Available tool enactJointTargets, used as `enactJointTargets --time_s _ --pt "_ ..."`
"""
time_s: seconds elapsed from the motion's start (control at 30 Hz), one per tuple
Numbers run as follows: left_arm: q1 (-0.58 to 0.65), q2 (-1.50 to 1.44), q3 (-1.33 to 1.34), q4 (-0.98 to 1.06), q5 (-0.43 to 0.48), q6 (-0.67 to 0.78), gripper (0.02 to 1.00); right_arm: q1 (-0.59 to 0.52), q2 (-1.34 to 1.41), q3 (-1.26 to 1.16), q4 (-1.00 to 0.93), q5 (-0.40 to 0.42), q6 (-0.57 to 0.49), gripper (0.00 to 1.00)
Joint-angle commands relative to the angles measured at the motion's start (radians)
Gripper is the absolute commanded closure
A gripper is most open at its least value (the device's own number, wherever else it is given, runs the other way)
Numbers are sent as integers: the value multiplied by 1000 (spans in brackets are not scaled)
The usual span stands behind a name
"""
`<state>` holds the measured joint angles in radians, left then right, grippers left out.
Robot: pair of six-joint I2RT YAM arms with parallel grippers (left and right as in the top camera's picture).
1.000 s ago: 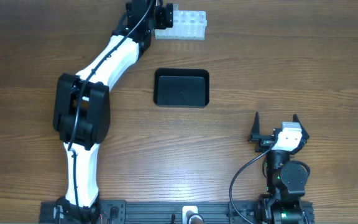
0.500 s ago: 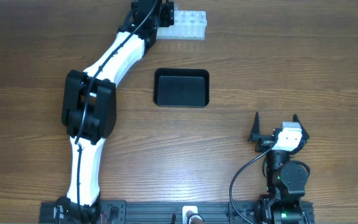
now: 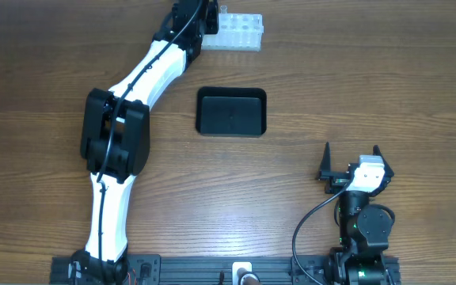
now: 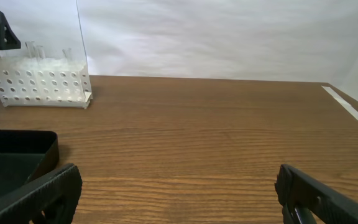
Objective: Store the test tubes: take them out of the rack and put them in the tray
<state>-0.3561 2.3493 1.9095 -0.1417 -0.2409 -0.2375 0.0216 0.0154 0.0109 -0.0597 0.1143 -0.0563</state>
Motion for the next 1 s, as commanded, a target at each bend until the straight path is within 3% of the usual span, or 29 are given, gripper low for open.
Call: enactJointTargets --time_s 0.03,0.47,1.0 --pt "-1 21 23 -10 -11 -11 457 -6 -10 -6 -4 -5 3 9" --pt "-8 21 23 -10 -11 -10 608 -6 -10 -6 -4 -5 3 9" --pt "-17 21 23 -10 -3 -11 704 -6 -10 -6 -4 -5 3 9"
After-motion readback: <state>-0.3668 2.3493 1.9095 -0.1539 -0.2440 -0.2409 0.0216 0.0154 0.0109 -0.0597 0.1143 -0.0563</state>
